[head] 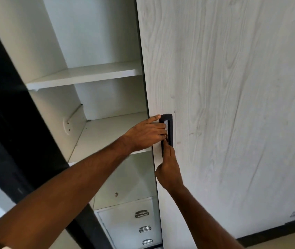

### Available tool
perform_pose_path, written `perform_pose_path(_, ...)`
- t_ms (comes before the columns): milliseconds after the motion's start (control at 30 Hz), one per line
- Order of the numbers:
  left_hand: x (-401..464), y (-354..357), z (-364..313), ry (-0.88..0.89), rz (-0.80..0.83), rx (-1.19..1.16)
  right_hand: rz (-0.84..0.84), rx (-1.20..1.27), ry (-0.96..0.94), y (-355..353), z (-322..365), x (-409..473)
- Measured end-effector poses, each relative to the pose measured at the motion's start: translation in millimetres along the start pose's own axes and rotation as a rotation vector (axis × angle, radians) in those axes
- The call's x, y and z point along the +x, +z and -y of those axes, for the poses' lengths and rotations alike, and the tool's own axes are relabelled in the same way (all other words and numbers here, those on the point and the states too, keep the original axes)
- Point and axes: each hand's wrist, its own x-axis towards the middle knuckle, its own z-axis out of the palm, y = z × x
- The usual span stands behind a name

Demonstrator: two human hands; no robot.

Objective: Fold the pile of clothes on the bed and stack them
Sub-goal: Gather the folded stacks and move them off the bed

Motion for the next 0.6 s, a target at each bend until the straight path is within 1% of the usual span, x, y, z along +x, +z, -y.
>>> perform_pose_path(200,-64.4,-11.5,13.1,-0.056,0.076,0.002,0.061,-0.037,-0.027,47.8,41.5,-14.3)
perform_pose_path(333,-106.2,-16.6,21.6,-0.083,0.142,0.041,0.073,-0.112,-0.050,78.8,60.0,-17.4)
perform_pose_path(500,-160.2,-27.1,24.6,-0.128,0.270,0.106,0.087,-0.202,-0.107,115.3,86.2,-29.6)
perform_pose_path(600,-190.5,-39.5,28.8,-0.134,0.381,0.140,0.107,-0.232,-0.144,135.7,101.0,-37.3)
